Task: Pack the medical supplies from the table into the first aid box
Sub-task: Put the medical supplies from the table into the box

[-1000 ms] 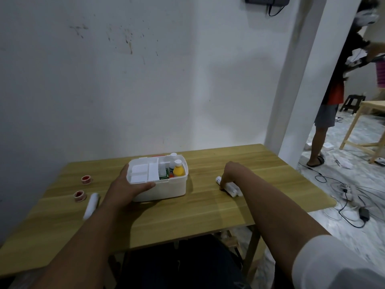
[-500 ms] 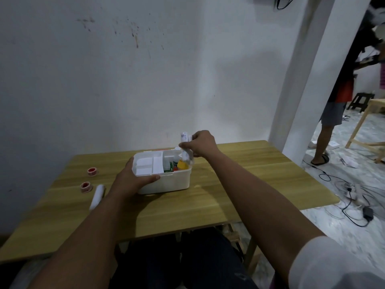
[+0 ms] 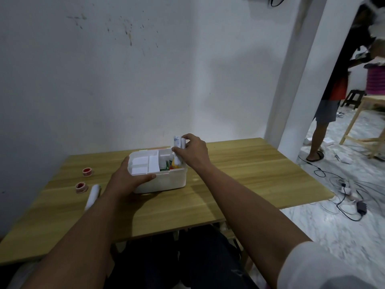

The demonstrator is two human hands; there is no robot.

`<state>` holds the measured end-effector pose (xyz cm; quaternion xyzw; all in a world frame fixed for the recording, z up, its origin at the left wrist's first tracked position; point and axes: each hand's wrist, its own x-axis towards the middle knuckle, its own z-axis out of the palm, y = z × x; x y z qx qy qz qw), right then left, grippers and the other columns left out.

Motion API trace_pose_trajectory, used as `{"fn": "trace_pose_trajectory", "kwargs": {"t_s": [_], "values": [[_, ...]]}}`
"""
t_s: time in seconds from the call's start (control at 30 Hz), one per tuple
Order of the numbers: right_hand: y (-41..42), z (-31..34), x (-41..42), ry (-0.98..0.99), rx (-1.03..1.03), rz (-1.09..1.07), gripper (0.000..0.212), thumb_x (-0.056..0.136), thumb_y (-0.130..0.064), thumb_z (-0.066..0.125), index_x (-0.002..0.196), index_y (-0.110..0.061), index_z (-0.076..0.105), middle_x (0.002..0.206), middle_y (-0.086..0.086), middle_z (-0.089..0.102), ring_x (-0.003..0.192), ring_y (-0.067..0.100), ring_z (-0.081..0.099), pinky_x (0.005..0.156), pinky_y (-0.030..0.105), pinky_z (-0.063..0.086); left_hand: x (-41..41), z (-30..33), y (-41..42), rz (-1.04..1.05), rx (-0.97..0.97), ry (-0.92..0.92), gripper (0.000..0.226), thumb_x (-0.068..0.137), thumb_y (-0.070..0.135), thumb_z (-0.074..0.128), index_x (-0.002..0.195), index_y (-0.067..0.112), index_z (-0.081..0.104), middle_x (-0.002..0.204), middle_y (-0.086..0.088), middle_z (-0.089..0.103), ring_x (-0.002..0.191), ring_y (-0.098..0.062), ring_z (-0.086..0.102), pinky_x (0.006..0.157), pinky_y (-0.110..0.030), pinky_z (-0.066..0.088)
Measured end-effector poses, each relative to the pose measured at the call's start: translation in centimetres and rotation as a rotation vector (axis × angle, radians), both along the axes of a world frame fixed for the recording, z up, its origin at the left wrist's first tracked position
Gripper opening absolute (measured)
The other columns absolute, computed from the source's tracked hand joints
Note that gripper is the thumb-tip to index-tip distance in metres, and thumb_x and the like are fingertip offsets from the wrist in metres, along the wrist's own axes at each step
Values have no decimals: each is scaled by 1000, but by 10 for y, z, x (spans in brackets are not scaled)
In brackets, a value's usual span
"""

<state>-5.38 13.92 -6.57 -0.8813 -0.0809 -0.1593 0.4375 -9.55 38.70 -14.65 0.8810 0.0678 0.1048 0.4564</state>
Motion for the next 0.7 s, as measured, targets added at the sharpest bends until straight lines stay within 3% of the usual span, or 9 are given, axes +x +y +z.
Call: {"fn": "trace_pose_trajectory", "kwargs": {"t_s": [0.27,0.47,0.7], "values": [[-7,-21,-4,-110,-73,17,52,80,-43,82,120,-18,59,112,3,72,97,24,67,79,39,56,1,1,0,-9,-5,5,139,42,85,85,159,36,30,154,4,50,133,-27,50,90,-42,54],[-4,-38,-8,-178,-213,73,47,82,-48,75,113,-19,55,108,0,66,94,23,64,86,48,52,-1,2,0,-4,5,-1,139,40,88,83,158,36,32,151,5,52,131,-26,51,88,-41,53],[-9,-43,-3,-230,-240,146,54,86,-41,71,137,-35,53,129,-2,54,108,19,61,91,50,53,-4,5,-3,-39,-37,-21,123,46,80,87,152,41,38,146,10,55,123,-19,53,78,-33,50]]}}
